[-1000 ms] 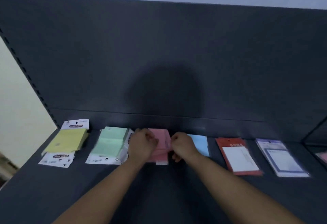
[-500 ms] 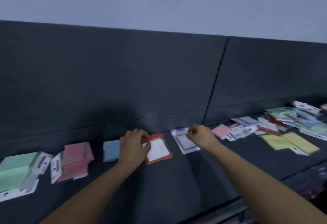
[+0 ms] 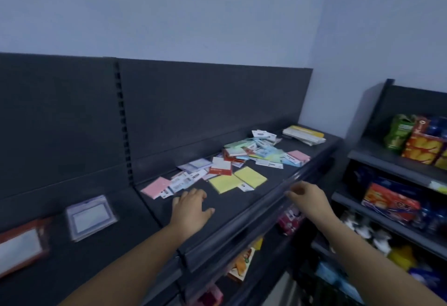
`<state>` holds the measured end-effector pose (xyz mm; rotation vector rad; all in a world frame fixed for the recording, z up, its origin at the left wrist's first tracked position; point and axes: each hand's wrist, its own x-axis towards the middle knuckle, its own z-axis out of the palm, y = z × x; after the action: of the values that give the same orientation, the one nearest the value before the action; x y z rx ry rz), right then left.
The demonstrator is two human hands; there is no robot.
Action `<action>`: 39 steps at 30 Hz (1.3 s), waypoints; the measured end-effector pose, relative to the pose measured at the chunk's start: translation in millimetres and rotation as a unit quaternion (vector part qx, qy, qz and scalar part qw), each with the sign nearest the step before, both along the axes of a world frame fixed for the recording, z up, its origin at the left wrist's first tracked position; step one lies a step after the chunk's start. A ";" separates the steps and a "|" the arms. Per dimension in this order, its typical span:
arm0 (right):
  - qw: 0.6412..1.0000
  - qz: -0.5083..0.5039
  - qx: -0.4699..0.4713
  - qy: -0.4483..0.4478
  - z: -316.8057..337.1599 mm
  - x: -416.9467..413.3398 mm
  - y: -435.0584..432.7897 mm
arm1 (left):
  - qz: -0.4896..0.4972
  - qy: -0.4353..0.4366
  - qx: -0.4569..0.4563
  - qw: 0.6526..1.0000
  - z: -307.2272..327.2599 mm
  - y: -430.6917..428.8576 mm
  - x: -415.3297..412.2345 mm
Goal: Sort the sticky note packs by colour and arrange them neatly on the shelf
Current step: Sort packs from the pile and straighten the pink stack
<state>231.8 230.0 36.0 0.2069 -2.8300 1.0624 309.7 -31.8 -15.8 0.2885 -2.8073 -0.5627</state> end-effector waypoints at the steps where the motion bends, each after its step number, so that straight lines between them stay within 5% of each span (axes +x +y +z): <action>1: 1.000 -0.012 -0.010 0.002 -1.3 -3.9 16.9 | -0.014 -0.008 -0.008 1.000 0.4 16.1 -11.5; 20: 0.997 -0.059 -0.030 -0.049 -54.1 -129.1 141.1 | -0.084 -0.054 -0.034 0.994 -17.4 123.4 -232.3; 29: 0.996 0.032 0.032 -0.072 -34.4 -293.0 104.0 | -0.065 -0.014 -0.005 0.998 -23.3 104.0 -357.4; 39: 0.992 0.089 0.044 -0.072 -50.9 -375.9 62.6 | -0.047 -0.025 0.029 0.998 -27.6 105.8 -429.6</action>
<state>-144.2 292.6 -14.9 0.4138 -3.0385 1.0252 -119.9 74.0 -43.5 0.1843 -2.8682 -0.6685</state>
